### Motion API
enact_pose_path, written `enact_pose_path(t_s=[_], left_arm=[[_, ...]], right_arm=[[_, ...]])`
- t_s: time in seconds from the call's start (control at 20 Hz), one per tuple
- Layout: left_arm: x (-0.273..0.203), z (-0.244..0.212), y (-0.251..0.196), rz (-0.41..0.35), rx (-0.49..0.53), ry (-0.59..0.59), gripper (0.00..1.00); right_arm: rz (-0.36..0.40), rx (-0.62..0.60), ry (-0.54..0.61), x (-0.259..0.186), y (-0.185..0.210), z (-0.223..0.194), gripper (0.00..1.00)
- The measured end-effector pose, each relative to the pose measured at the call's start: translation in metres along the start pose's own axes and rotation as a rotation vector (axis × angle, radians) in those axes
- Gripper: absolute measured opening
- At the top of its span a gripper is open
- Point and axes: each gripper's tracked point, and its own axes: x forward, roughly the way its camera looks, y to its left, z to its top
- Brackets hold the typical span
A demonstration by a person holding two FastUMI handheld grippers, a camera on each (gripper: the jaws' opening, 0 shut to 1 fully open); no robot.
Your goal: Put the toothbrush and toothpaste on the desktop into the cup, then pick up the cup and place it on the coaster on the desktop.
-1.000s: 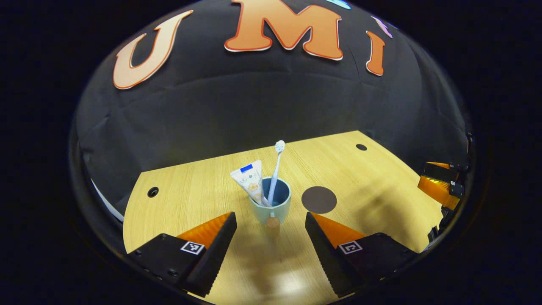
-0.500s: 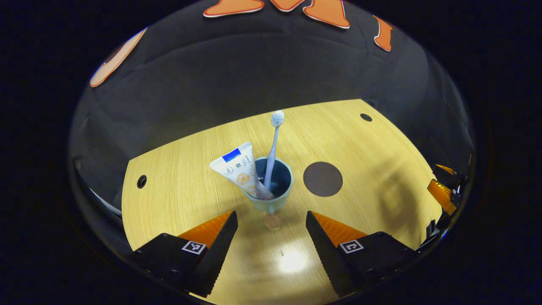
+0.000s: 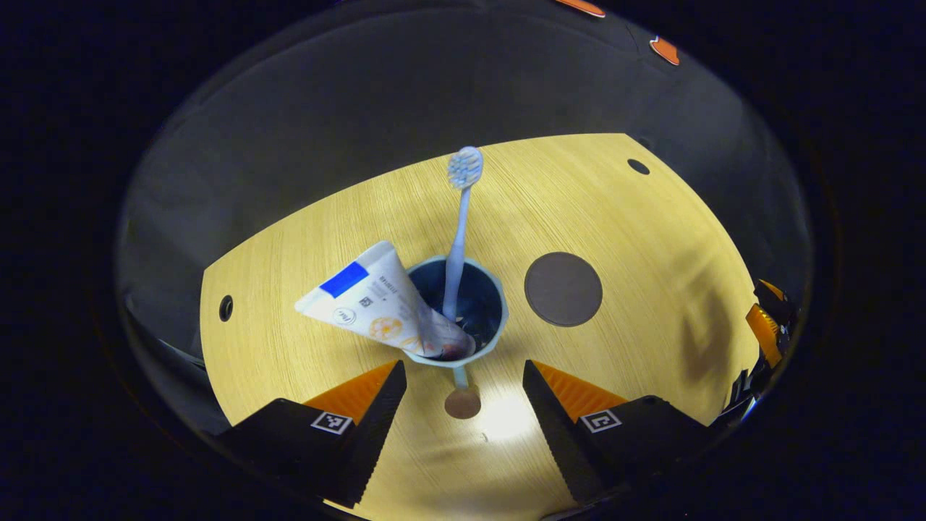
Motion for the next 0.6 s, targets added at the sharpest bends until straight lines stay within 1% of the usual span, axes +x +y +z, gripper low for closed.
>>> enact_pose_path(t_s=[0.25, 0.3, 0.35, 0.5, 0.55, 0.6], left_arm=[[0.013, -0.002, 0.0, 0.003, 0.025, 0.05, 0.96], [0.014, -0.002, 0.005, 0.015, 0.031, 0.062, 0.87], [0.017, -0.004, 0.009, 0.022, 0.035, 0.07, 0.8], [0.024, -0.006, 0.006, -0.011, 0.013, 0.107, 0.56], [0.02, -0.004, 0.006, -0.007, 0.01, 0.122, 0.56], [0.024, -0.003, 0.007, 0.002, 0.013, 0.132, 0.42]], right_arm=[[-0.016, 0.009, 0.019, 0.006, -0.006, -0.004, 0.98], [-0.016, 0.012, 0.026, 0.008, -0.006, -0.005, 0.98], [-0.015, 0.015, 0.03, 0.008, -0.006, -0.006, 0.98], [-0.014, 0.016, 0.036, 0.011, -0.004, -0.008, 0.98], [-0.013, 0.019, 0.041, 0.013, -0.004, -0.008, 0.98], [-0.012, 0.023, 0.046, 0.013, -0.003, -0.009, 0.98]])
